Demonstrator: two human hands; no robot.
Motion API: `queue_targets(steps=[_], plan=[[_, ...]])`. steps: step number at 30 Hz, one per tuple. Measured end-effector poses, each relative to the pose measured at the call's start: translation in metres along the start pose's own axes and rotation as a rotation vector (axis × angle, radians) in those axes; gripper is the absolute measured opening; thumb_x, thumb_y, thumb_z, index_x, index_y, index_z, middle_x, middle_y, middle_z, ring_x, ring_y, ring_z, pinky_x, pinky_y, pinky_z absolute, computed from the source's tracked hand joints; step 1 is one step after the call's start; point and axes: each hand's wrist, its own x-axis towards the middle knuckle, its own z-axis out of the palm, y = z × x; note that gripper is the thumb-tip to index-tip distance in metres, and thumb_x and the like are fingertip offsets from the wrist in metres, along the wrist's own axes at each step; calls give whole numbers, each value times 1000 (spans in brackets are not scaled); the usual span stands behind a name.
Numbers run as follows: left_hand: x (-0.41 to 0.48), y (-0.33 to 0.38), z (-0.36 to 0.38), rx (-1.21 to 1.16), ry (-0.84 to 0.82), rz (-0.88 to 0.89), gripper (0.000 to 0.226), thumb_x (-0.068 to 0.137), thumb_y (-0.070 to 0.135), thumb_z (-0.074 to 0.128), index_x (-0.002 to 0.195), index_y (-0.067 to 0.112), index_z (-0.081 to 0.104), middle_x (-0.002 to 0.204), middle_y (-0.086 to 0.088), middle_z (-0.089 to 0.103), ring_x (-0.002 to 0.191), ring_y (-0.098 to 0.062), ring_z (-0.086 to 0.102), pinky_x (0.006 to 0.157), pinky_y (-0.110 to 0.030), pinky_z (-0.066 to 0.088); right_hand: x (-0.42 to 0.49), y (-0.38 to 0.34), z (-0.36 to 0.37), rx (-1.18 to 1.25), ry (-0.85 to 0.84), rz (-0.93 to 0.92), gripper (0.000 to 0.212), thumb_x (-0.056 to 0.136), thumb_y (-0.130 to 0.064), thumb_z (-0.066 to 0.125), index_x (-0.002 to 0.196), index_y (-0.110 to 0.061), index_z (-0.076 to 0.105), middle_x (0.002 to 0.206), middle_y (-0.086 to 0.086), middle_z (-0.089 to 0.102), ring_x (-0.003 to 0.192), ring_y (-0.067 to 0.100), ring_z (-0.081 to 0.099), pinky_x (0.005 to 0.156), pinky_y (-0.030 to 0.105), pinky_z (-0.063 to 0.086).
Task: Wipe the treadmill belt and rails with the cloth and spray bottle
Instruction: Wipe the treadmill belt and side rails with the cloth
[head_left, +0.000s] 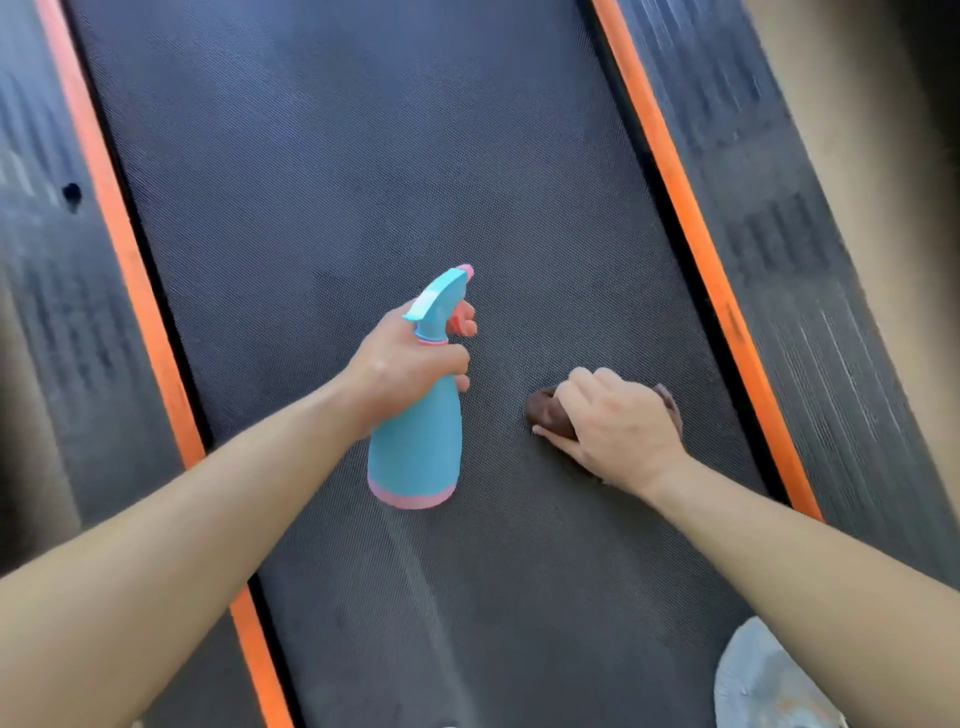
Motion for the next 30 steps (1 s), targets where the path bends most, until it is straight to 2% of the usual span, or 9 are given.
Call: queue_targets(steps=[3,7,9,13,15,17,22,27,30], plan=[[-2,-1,-4,-31,30,-3,48,74,8,64,115,32,69,123,1,71,73,-19,73,66,-26,59,64,7,-1,-38,94,99,48,94,-59,50,88,-12,56,88,7,56,74,28,58,48,33,40],[-5,-11,-9,15,42,-8,50,68,14,63,116,24,68,120,1,71,72,-20,75,82,-43,64,150,0,-10,49,60,364,49,97,-58,51,108,-11,58,109,9,59,98,32,60,62,39,41],[-9,-14,-11,26,32,-22,55,70,12,64,124,25,65,122,-1,70,70,-20,74,76,-36,64,143,-10,-6,57,100,406,48,96,-58,51,106,-12,59,106,8,59,94,31,60,60,36,38],[-16,-15,-12,35,0,-30,61,71,13,63,128,37,65,121,0,69,71,-18,73,66,-23,56,51,-37,8,69,140,280,46,94,-59,51,92,-14,56,90,6,56,77,28,57,51,35,47],[-14,-14,-12,25,-9,-38,62,70,14,64,126,41,64,116,2,70,71,-19,74,71,-28,59,16,-44,13,61,94,263,48,95,-61,46,88,-14,56,86,5,55,74,26,56,49,36,46],[-12,-13,-11,12,-4,-54,61,66,17,63,125,34,66,107,7,70,69,-20,74,78,-34,61,7,-47,15,46,81,259,49,95,-61,44,84,-14,56,83,4,54,71,26,55,48,35,44],[-8,-11,-6,0,0,-38,56,68,14,62,122,29,67,105,7,70,70,-19,73,79,-36,61,13,-44,20,7,101,194,48,95,-58,46,83,-13,56,82,7,53,68,27,54,46,36,43],[-26,-14,0,17,45,-39,56,61,19,62,113,39,67,107,9,72,83,-21,74,91,-50,62,12,-47,15,66,40,233,49,94,-57,48,105,-11,61,98,12,57,81,33,54,61,42,51],[-34,-16,-3,26,35,-44,61,62,20,60,118,43,65,110,8,71,80,-23,75,91,-45,61,11,-45,18,75,71,203,50,94,-56,50,119,-14,58,104,12,56,83,34,54,64,43,50]])
